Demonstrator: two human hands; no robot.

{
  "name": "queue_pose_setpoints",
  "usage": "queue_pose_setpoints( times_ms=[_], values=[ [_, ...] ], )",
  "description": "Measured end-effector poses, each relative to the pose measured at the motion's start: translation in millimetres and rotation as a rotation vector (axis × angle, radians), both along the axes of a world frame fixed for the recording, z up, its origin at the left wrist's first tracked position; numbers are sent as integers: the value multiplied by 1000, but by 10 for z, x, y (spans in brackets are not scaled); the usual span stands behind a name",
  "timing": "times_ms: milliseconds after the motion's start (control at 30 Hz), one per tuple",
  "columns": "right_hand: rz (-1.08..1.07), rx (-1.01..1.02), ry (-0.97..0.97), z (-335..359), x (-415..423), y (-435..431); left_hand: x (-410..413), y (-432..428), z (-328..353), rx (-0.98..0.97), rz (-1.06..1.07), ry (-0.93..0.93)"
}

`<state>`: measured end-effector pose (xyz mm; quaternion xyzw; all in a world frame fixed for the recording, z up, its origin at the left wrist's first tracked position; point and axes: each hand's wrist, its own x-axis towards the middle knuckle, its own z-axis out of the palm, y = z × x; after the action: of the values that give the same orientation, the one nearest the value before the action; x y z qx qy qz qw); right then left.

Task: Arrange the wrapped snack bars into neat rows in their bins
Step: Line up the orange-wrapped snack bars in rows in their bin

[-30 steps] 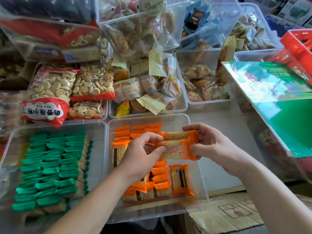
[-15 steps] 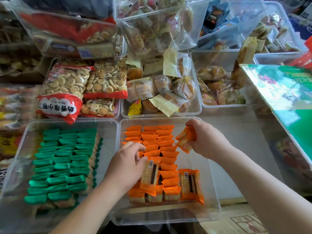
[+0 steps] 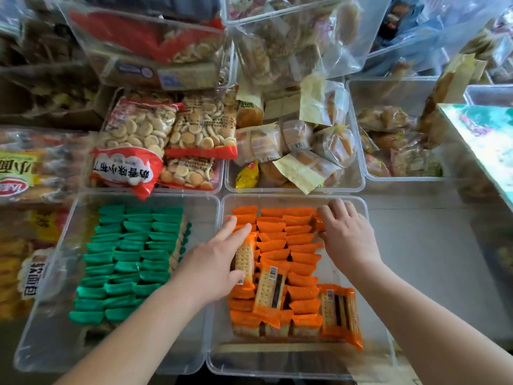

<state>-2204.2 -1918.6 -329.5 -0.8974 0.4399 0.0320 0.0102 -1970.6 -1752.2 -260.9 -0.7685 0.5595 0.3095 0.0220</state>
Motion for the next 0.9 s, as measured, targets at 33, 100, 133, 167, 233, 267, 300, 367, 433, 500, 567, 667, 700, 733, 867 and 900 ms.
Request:
queue_pose_setpoints(
  times_ms=[33, 100, 133, 167, 233, 267, 300, 367, 433, 500, 567, 667, 700, 733, 867, 900],
  values=[
    [-7, -33, 13, -5, 2, -2, 23, -33, 0, 14, -14, 6],
    [-24, -52, 33, 26, 20, -19, 60, -73, 2, 21, -43, -1],
    [-32, -50, 41, 52, 36, -25, 76, -85, 10, 9, -51, -19],
    [-41, -37, 35, 77, 51, -28, 88, -95, 29, -9, -49, -41],
    [-80, 28, -8, 106, 54, -26, 105, -95, 91, -53, -33, -78],
    [-104, 58, -38, 129, 49, -11, 116, -90, 130, -88, -29, -94],
    [-126, 85, -79, 156, 42, 11, 133, -83, 167, -133, -25, -102],
    [-144, 141, -227, 243, 34, 76, 188, -60, 225, -235, 16, -30],
    [-101, 246, -437, 364, 54, 164, 227, -43, 299, -300, 117, 145],
    [-51, 403, -597, 523, 123, 277, 214, -32, 382, -332, 206, 296],
    [-51, 648, -661, 709, 211, 399, 176, -33, 468, -374, 252, 387],
    [-41, 952, -748, 949, 353, 570, 76, -50, 566, -401, 292, 551],
    [-49, 974, -802, 999, 389, 606, 50, -63, 577, -405, 312, 610],
    [-70, 955, -847, 1041, 412, 640, 31, -79, 584, -416, 338, 655],
    [-247, 799, -872, 1015, 341, 757, 89, -65, 432, -381, 260, 386],
    [-304, 795, -865, 989, 298, 783, 124, -42, 343, -316, 169, 223]
  ],
)
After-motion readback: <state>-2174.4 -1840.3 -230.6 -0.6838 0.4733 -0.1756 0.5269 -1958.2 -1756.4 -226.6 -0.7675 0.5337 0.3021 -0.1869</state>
